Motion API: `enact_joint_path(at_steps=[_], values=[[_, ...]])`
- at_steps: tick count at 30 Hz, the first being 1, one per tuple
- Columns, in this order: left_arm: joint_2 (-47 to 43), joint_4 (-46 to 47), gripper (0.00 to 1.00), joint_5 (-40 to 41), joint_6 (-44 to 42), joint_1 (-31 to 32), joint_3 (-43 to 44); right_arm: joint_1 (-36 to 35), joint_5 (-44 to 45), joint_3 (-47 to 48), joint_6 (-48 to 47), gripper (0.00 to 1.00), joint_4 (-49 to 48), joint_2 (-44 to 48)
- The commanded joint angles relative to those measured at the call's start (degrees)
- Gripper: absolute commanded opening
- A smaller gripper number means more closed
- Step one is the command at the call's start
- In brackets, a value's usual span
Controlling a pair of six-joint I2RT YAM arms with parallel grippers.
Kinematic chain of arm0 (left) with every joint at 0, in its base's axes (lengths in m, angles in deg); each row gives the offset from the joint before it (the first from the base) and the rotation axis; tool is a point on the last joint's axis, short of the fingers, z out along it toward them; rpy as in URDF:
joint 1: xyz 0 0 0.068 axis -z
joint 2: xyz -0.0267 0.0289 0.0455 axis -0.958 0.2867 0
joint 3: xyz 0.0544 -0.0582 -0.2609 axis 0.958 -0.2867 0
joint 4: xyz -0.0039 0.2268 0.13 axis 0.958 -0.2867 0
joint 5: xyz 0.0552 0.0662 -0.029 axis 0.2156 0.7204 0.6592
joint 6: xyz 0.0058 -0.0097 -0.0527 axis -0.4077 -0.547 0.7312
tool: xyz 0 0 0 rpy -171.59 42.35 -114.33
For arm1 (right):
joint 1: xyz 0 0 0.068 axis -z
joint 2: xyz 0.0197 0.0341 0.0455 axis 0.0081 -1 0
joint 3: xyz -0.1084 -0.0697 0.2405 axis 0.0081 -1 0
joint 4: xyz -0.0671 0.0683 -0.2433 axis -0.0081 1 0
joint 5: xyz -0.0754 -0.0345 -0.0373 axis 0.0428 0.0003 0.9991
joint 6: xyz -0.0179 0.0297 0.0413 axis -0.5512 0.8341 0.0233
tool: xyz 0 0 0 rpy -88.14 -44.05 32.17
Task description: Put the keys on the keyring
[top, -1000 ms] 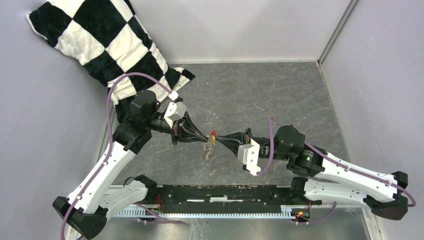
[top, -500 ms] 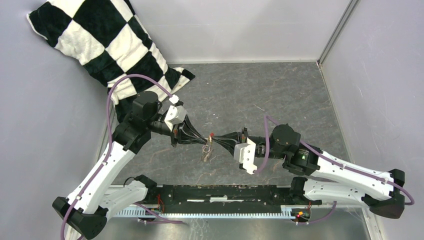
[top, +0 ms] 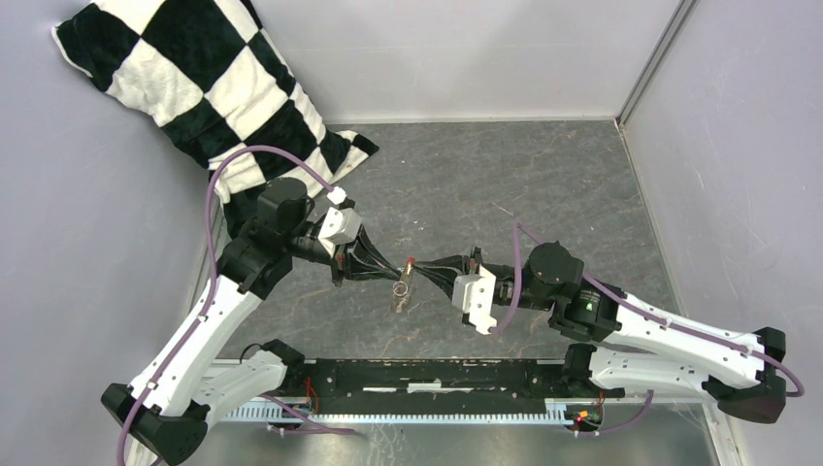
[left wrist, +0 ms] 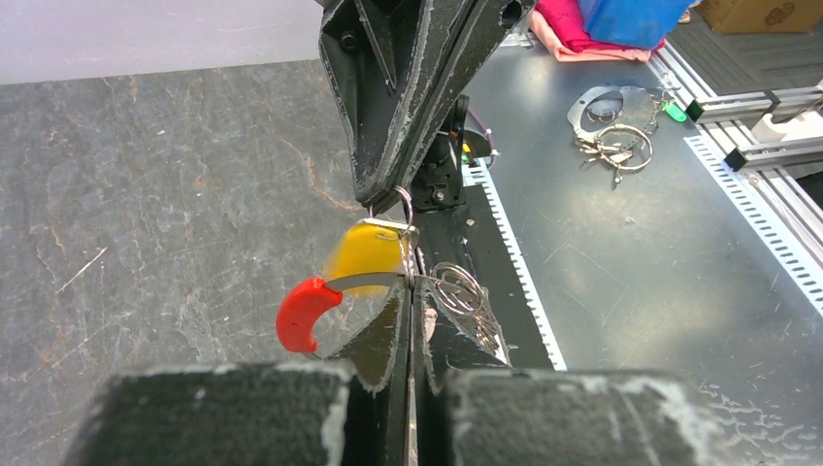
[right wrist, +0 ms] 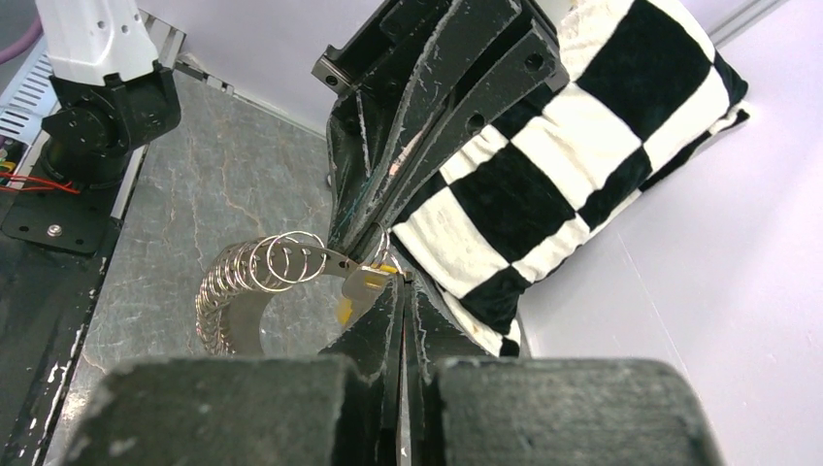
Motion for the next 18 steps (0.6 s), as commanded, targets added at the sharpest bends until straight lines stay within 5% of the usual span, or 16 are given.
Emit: enact_joint_path(at_steps=[1, 18], values=[[-1.12, -0.19, 0.02, -0.81, -2.76, 0.22, 2.39, -0.04, 6.68, 0.5, 1.31, 0.0, -4.69, 2.51], [-0.71, -0.29, 0.02, -1.08, -2.53, 0.25, 2.86, -0.04, 3.01, 0.46, 2.53, 0.0, -4.53, 2.1]])
